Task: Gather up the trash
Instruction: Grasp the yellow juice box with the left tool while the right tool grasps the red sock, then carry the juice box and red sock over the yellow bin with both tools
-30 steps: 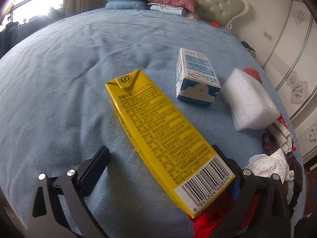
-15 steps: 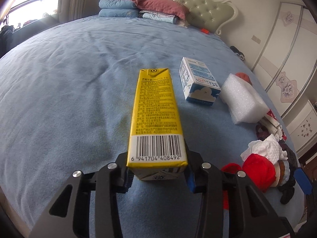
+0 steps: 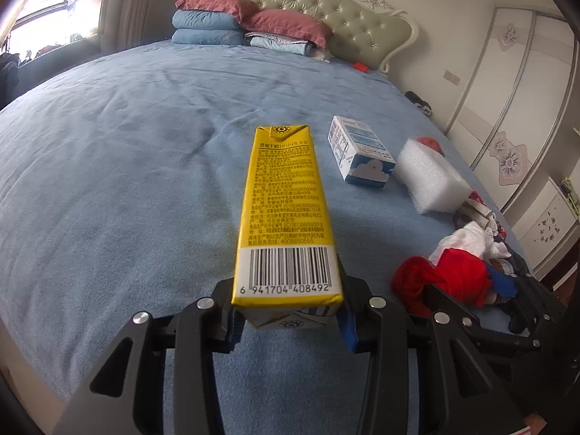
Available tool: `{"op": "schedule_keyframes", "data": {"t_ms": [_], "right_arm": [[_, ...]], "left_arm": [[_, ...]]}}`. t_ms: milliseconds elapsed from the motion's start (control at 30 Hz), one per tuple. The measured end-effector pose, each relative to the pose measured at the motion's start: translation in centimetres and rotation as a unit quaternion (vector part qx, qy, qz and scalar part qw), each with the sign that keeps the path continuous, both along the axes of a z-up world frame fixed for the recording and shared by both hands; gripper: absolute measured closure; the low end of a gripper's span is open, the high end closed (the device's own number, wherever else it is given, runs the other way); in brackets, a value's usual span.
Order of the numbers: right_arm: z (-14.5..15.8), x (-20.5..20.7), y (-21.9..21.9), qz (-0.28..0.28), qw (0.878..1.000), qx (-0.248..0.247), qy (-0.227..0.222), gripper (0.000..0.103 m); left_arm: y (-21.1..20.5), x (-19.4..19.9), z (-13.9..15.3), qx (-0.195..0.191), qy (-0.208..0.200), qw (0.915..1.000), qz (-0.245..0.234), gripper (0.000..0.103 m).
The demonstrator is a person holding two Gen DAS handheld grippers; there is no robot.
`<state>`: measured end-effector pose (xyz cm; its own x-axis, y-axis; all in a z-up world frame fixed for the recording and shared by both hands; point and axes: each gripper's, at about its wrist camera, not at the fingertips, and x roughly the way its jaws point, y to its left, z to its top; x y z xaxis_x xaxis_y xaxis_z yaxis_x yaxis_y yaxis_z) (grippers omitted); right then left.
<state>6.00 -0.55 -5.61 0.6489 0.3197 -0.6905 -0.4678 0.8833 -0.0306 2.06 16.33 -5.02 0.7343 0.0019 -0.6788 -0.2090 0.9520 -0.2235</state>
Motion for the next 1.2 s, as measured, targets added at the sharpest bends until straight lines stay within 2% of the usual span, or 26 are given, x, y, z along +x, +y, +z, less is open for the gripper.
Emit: {"op": "schedule_keyframes", "data": {"t_ms": [167, 367, 500, 633, 733, 867, 1100, 1200], "right_arm": [[0.4, -1.0, -0.7, 0.014, 1.000, 0.026, -0.007, 0.058], [2.2, -3.2, -3.6, 0.011, 0.997, 0.070, -0.033, 0.059], [4.4, -5.4, -7.5, -0.012, 0.993, 0.088, -0.076, 0.059], [6.4, -7.0, -13.0, -0.054, 0.988, 0.091, -0.114, 0.059], [7.1, -8.1, -17.6, -0.093, 0.983, 0.087, -0.131, 0.059], [6.7, -9.6, -24.3, -0.140, 0.978, 0.099, -0.121, 0.059], [4.4, -11.7, -35.2, -0.221, 0.965, 0.107, -0.096, 0.059], [3.7, -12.9, -39.3, -0.254, 0.957, 0.103, -0.094, 0.058]], "left_arm": [[-1.0, -1.4, 1.0, -0.014, -0.014, 0.9994, -0.027, 0.061], [-4.0, -3.0, 2.7, -0.008, -0.033, 0.9975, -0.063, 0.061], [-7.3, -3.6, 3.6, -0.013, -0.043, 0.9942, -0.098, 0.061], [-11.7, -3.8, 4.5, -0.015, -0.050, 0.9873, -0.150, 0.061], [-15.7, -3.5, 4.7, -0.022, -0.046, 0.9780, -0.203, 0.061], [-21.8, -3.3, 4.6, -0.019, -0.042, 0.9640, -0.262, 0.061], [-33.8, -1.7, 3.4, -0.022, -0.024, 0.9306, -0.365, 0.061], [-38.8, -1.0, 2.5, -0.026, -0.013, 0.9137, -0.405, 0.061]]}}
